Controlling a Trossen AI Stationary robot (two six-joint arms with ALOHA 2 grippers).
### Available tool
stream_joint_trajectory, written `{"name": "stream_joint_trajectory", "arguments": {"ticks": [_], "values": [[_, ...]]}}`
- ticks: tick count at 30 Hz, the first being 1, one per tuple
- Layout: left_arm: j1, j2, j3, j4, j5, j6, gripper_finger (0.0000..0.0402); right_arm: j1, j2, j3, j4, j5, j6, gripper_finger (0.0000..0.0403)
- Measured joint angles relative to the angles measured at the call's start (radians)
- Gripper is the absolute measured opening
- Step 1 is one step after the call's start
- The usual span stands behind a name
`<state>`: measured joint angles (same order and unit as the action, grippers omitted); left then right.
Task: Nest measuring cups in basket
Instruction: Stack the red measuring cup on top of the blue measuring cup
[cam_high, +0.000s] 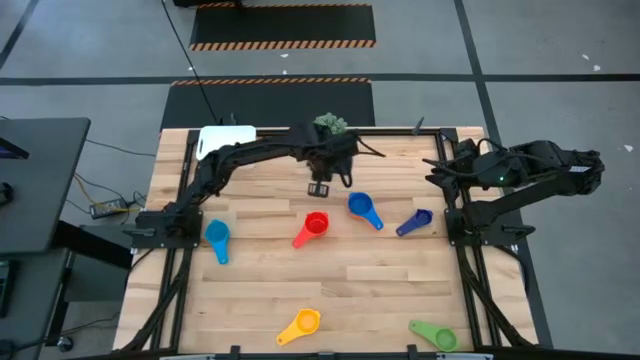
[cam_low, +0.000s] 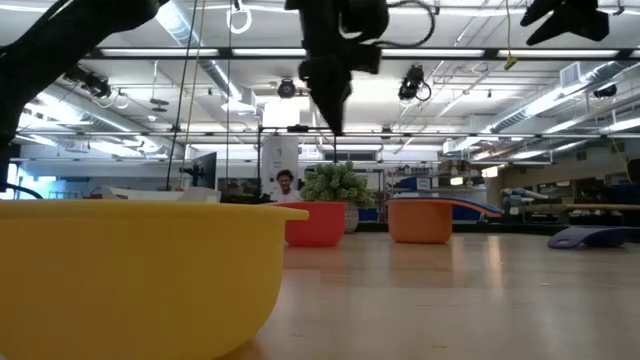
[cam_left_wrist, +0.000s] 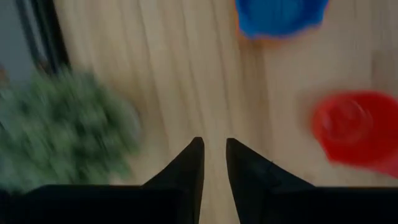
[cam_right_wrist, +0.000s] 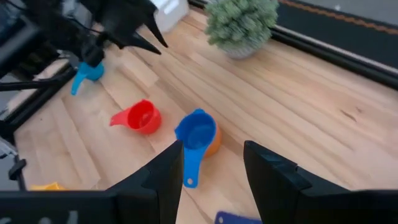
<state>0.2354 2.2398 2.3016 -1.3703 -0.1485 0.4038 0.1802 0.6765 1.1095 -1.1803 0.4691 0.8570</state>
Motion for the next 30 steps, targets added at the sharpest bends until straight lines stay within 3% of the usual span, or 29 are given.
{"name": "stream_joint_trajectory", "arguments": {"ticks": [4, 7, 12, 19, 30], "values": [[0.019, 0.001, -0.002, -0.146, 0.115, -0.221, 0.0073, 0.0, 0.004, 0.0, 0.061, 0.0, -0.068, 0.0174], [0.025, 0.001, -0.002, -0.162, 0.218, -0.386, 0.0073, 0.0, 0.009, 0.0, 0.097, 0.0, -0.107, 0.0174], [0.007, 0.001, -0.002, -0.148, 0.232, -0.522, 0.0073, 0.0, 0.011, 0.0, 0.114, -0.002, -0.151, 0.0174], [-0.049, 0.028, -0.026, -0.124, 0.232, -0.577, 0.0073, 0.0, 0.011, 0.0, 0.114, -0.049, -0.154, 0.0174], [-0.085, 0.035, -0.253, 0.014, 0.259, -0.583, 0.0073, 0.0, 0.011, 0.0, 0.119, -0.1, -0.154, 0.0174]]}}
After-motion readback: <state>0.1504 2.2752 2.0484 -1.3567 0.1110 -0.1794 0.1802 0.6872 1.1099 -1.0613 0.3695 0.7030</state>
